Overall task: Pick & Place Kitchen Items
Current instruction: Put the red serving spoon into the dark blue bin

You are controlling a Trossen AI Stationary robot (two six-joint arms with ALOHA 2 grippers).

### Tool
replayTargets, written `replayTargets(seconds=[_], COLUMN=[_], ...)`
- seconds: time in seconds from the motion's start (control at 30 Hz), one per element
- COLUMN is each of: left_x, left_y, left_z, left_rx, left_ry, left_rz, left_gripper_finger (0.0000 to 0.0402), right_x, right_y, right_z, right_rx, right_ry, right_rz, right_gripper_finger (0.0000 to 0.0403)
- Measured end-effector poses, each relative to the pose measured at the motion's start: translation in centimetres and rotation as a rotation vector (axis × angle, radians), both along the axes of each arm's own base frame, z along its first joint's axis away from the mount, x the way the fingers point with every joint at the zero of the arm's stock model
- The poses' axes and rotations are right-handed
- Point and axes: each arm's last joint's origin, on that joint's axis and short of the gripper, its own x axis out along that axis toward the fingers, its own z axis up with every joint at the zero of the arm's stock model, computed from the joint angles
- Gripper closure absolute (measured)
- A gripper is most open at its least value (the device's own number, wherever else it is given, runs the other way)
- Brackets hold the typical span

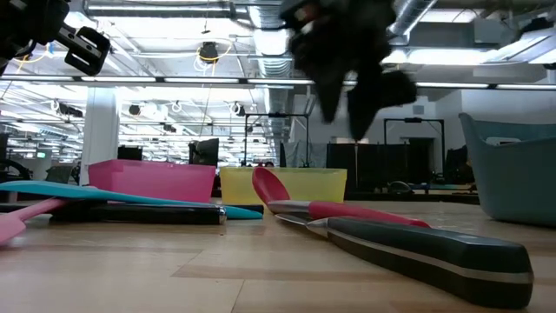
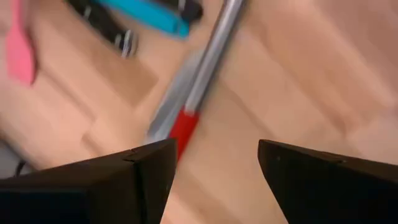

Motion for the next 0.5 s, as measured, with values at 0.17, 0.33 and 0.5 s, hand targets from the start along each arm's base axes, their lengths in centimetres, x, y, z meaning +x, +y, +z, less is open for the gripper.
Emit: replayTargets(seconds=[0.17, 0.33, 0.5], left_x=[0.0, 0.0, 0.0], left_y=[0.0, 0.0, 0.0], left_z=[0.0, 0.0, 0.0], left_rx=[0.0, -0.001, -0.002], left_ry=[0.0, -0.002, -0.005], left_rz=[0.0, 0.0, 0.0], left_gripper_finger=[0.0394, 0.0394, 0.0394], right_x=[2.7, 4.3, 5.1], right_y=[-0.2, -0.6, -1.3], right_z=[-1.8, -2.8, -4.1], right_rx=[-0.063, -0.122, -0.128], right_ry=[0.003, -0.01, -0.005], right_rz=[0.007, 0.015, 0.006], right_gripper_finger=[0.0182, 0.0182, 0.0182])
